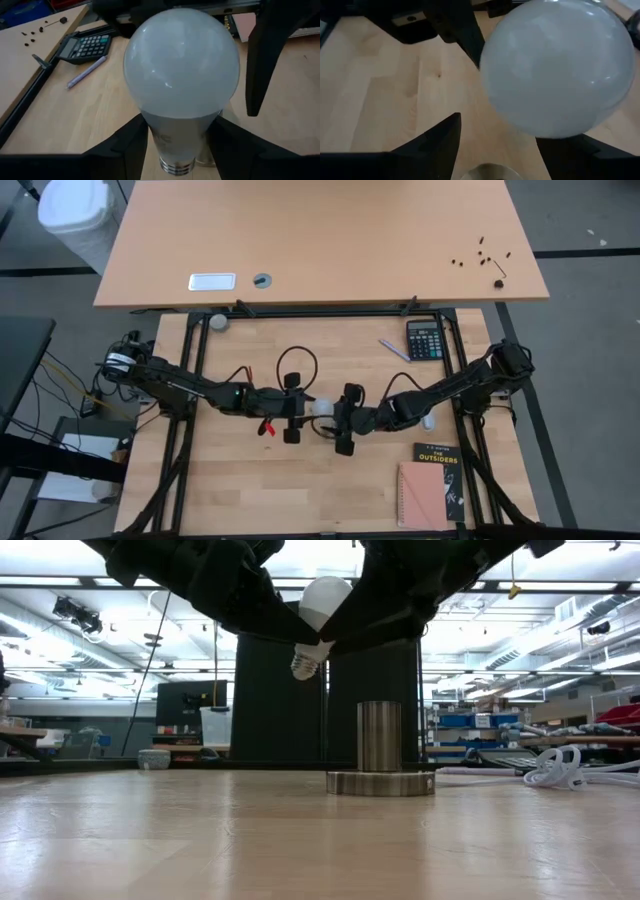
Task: Screw lightbulb
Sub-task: Remove the light bulb from the lamp
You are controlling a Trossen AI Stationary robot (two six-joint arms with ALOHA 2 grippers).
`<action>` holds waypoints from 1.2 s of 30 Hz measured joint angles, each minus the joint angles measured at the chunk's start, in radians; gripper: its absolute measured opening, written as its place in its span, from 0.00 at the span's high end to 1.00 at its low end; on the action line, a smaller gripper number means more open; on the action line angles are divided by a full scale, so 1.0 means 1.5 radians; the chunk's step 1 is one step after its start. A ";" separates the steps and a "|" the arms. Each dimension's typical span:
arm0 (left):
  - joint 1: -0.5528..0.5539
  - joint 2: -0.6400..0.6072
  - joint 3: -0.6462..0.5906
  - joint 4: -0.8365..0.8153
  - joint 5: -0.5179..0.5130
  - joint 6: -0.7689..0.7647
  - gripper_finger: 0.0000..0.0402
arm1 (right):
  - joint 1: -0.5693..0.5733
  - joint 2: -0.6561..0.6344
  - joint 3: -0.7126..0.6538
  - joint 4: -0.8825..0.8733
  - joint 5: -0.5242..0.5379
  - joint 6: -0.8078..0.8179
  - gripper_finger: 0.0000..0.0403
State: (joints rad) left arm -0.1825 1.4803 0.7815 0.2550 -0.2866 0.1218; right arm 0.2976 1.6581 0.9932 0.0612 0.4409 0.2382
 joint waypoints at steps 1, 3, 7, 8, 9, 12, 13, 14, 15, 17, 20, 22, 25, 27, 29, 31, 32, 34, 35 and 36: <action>0.000 0.000 0.000 0.000 0.000 -0.002 0.51 | -0.006 0.000 0.000 0.002 -0.012 0.000 0.36; 0.000 0.000 0.000 0.002 0.000 -0.002 0.51 | -0.012 0.000 0.000 0.007 -0.026 0.000 0.37; 0.000 0.000 0.000 0.007 0.007 -0.011 0.51 | -0.012 0.000 0.000 0.048 -0.041 -0.026 0.38; 0.000 0.000 0.000 0.007 0.007 -0.012 0.51 | -0.010 0.000 0.001 0.063 -0.046 -0.034 0.38; 0.000 0.000 0.000 0.007 0.007 -0.013 0.51 | -0.008 -0.001 0.002 0.074 -0.049 -0.038 0.38; 0.000 0.000 0.000 0.011 0.006 -0.012 0.51 | -0.007 0.000 0.001 0.082 -0.056 -0.041 0.38; 0.000 0.000 0.000 0.012 0.005 -0.012 0.51 | -0.007 0.000 0.001 0.083 -0.056 -0.041 0.38; 0.000 0.000 0.000 0.011 0.004 -0.010 0.51 | -0.007 0.000 0.001 0.080 -0.055 -0.041 0.38; 0.000 0.000 0.000 0.009 0.004 -0.008 0.51 | -0.008 0.000 0.001 0.075 -0.052 -0.040 0.38; 0.000 0.001 0.000 0.003 0.003 -0.003 0.51 | -0.008 0.000 0.001 0.063 -0.049 -0.040 0.38; 0.000 0.001 0.000 -0.005 0.002 -0.001 0.51 | -0.003 0.000 0.001 0.044 -0.048 -0.035 0.38; 0.000 0.001 0.000 -0.022 0.001 0.001 0.51 | 0.001 0.000 0.001 0.025 -0.045 -0.028 0.38; 0.000 0.001 0.000 -0.046 -0.021 0.001 0.51 | 0.007 0.000 0.001 0.002 -0.024 -0.015 0.38; 0.000 0.001 0.000 -0.050 -0.024 0.001 0.51 | 0.008 0.000 0.001 -0.005 -0.011 -0.010 0.38; 0.000 0.001 0.000 -0.050 -0.024 0.001 0.54 | 0.009 0.000 0.001 -0.003 -0.010 -0.009 0.38; 0.000 0.001 0.000 -0.050 -0.026 0.001 0.57 | 0.009 0.000 0.001 -0.004 -0.010 -0.009 0.38; 0.000 0.001 0.000 -0.050 -0.028 0.001 0.59 | 0.009 0.000 0.001 -0.003 -0.010 -0.009 0.38; 0.000 0.001 0.000 -0.051 -0.028 0.002 0.62 | 0.009 0.000 0.001 -0.004 -0.010 -0.009 0.38; 0.000 0.001 0.000 -0.051 -0.028 0.002 0.63 | 0.009 0.000 0.001 -0.004 -0.010 -0.009 0.38; 0.000 0.001 0.000 -0.053 -0.029 0.002 0.63 | 0.009 0.000 0.001 -0.005 -0.010 -0.008 0.38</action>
State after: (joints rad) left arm -0.1822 1.4818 0.7818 0.1755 -0.3299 0.1246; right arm 0.3111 1.6577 0.9951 0.0532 0.4259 0.2258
